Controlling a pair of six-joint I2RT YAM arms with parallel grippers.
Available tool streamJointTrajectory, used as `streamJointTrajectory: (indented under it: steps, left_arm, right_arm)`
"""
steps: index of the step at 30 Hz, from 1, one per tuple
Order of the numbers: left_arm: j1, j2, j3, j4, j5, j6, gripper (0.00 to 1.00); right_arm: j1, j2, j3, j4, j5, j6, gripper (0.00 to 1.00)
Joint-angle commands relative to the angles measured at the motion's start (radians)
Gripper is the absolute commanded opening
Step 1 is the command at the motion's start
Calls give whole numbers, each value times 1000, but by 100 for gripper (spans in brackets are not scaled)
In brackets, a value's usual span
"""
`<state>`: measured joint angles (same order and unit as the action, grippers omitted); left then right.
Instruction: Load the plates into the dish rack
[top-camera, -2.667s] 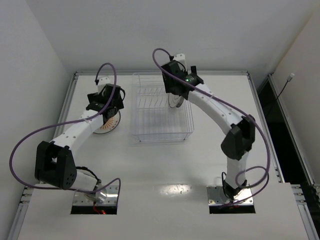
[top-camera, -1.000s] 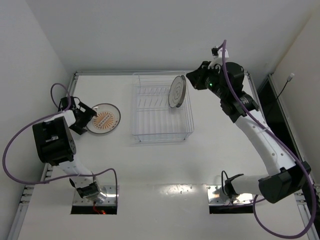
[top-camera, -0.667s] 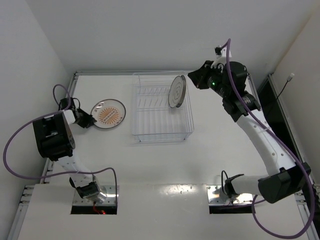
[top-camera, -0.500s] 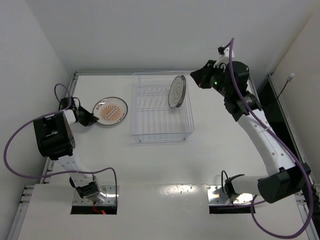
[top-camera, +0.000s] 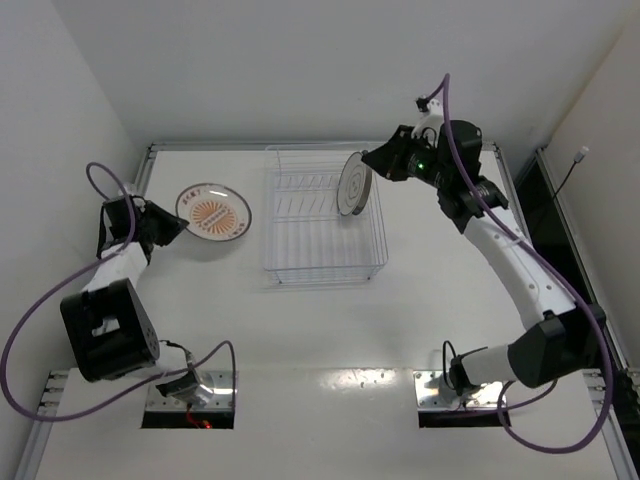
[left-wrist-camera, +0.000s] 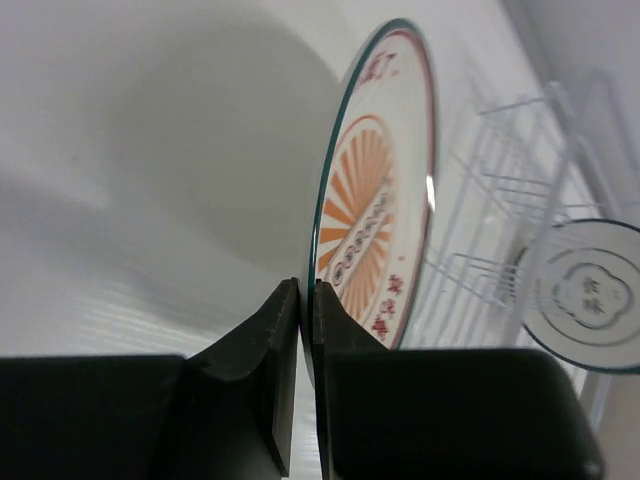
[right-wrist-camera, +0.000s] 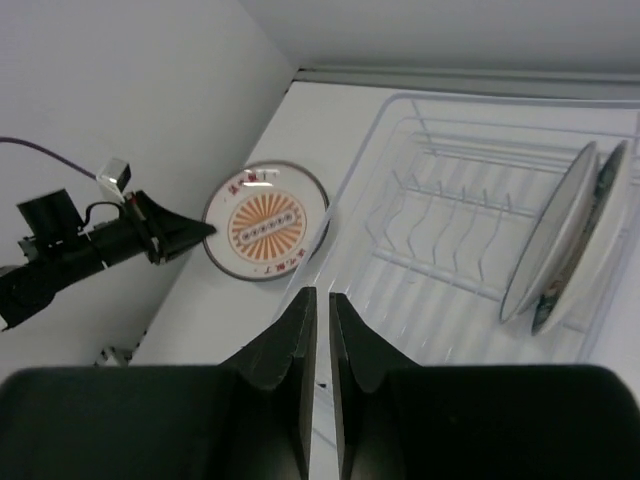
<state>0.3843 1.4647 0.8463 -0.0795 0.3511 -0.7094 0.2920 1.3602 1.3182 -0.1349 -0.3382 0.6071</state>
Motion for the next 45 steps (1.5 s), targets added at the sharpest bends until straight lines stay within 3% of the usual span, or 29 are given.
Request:
streamJointTrajectory:
  steps: [1, 6, 13, 15, 17, 19, 20, 21, 23, 24, 26, 27, 31, 34, 38, 40, 42, 43, 45]
  left_arm:
    - [18, -128, -61, 240, 146, -31, 0]
    - [28, -143, -119, 440, 360, -110, 0]
    - [48, -15, -240, 1151, 624, -539, 0]
    - [48, 23, -263, 1281, 643, -625, 0]
    - [48, 86, -276, 1507, 654, -774, 0]
    - [48, 117, -276, 1624, 663, -852, 0]
    - [48, 126, -276, 1641, 663, -864, 0]
    - [48, 138, -276, 1650, 663, -865, 0]
    - [48, 138, -276, 1666, 663, -875, 0]
    - [39, 138, -276, 1666, 663, -875, 0]
    - [1, 138, -276, 1666, 663, -875, 0]
    - [-13, 138, -276, 1655, 673, -865, 0]
    - [-42, 117, -276, 1632, 683, -854, 0]
    - [-56, 106, -276, 1607, 683, -835, 0]
    - [-90, 106, -276, 1607, 692, -826, 0]
    - [-114, 106, -276, 1594, 692, -812, 0]
    - [-140, 97, -267, 1568, 703, -789, 0]
    - [-140, 97, -266, 1558, 703, -789, 0]
    - [-168, 88, -266, 1537, 712, -757, 0]
  right_arm:
    - [-11, 77, 6, 110, -192, 34, 8]
    - [-11, 151, -60, 302, -347, 155, 22]
    - [19, 252, -119, 561, -479, 319, 30]
    - [28, 272, -145, 667, -489, 390, 45]
    - [38, 301, -158, 757, -512, 451, 49]
    - [47, 321, -158, 758, -512, 451, 41]
    - [47, 341, -149, 758, -512, 451, 26]
    - [56, 341, -149, 742, -512, 451, 5]
    - [67, 367, -139, 742, -502, 451, 0]
    - [81, 387, -139, 742, -512, 451, 9]
    - [96, 405, -114, 742, -512, 451, 44]
    - [110, 405, -114, 742, -512, 451, 50]
    - [134, 427, -96, 730, -502, 451, 55]
    - [156, 438, -85, 742, -502, 451, 67]
    - [176, 447, -66, 712, -492, 428, 67]
    - [187, 456, -56, 712, -483, 428, 62]
    - [196, 468, -47, 701, -483, 428, 47]
    - [196, 479, -47, 692, -473, 428, 30]
    - [196, 488, -36, 682, -473, 428, 15]
